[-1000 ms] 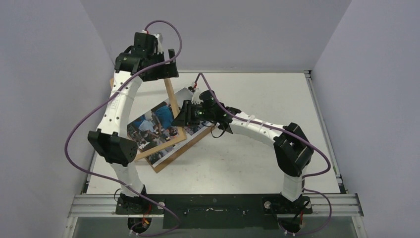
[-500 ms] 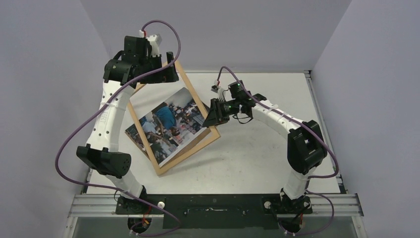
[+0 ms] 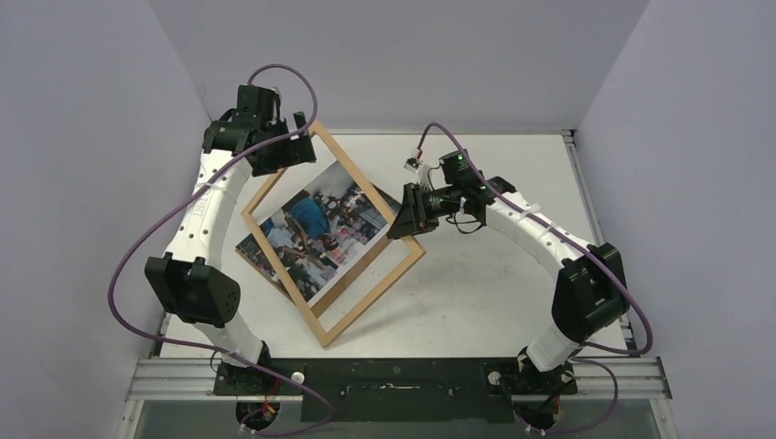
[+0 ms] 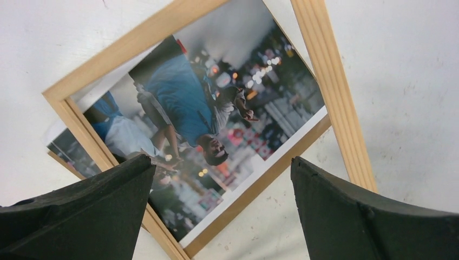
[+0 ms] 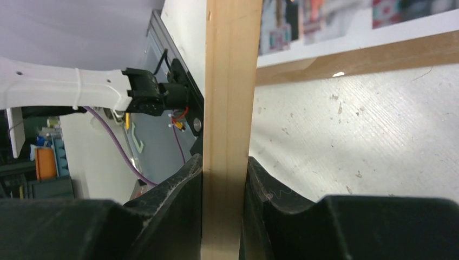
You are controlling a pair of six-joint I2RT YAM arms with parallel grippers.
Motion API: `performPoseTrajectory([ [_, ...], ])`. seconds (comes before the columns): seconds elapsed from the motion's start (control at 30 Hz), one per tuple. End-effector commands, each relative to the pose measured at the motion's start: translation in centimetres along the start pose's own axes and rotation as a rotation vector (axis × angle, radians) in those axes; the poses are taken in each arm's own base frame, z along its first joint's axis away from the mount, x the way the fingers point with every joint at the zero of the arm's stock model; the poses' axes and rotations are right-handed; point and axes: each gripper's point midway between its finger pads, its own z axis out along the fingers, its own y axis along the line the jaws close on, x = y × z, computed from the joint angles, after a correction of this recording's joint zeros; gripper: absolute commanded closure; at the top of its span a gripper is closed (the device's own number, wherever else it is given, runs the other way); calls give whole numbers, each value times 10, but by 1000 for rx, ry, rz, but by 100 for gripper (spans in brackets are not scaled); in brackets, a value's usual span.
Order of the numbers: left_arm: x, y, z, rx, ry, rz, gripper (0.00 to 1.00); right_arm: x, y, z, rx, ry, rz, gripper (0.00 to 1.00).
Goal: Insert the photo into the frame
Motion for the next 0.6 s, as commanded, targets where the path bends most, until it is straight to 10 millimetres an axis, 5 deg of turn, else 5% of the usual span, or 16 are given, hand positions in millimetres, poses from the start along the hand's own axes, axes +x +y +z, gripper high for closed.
performPoseTrajectory([
  [0.0, -44, -3, -28, 43, -183, -56, 3, -53, 64, -43, -50, -231, -172, 100],
  [0.33, -43, -4, -58, 131, -213, -25, 3, -65, 111, -110, -56, -373, -110, 100],
  [0.57, -5, 6, -56, 149, -128, -49, 3, -72, 100, -139, 120, -448, -110, 100],
])
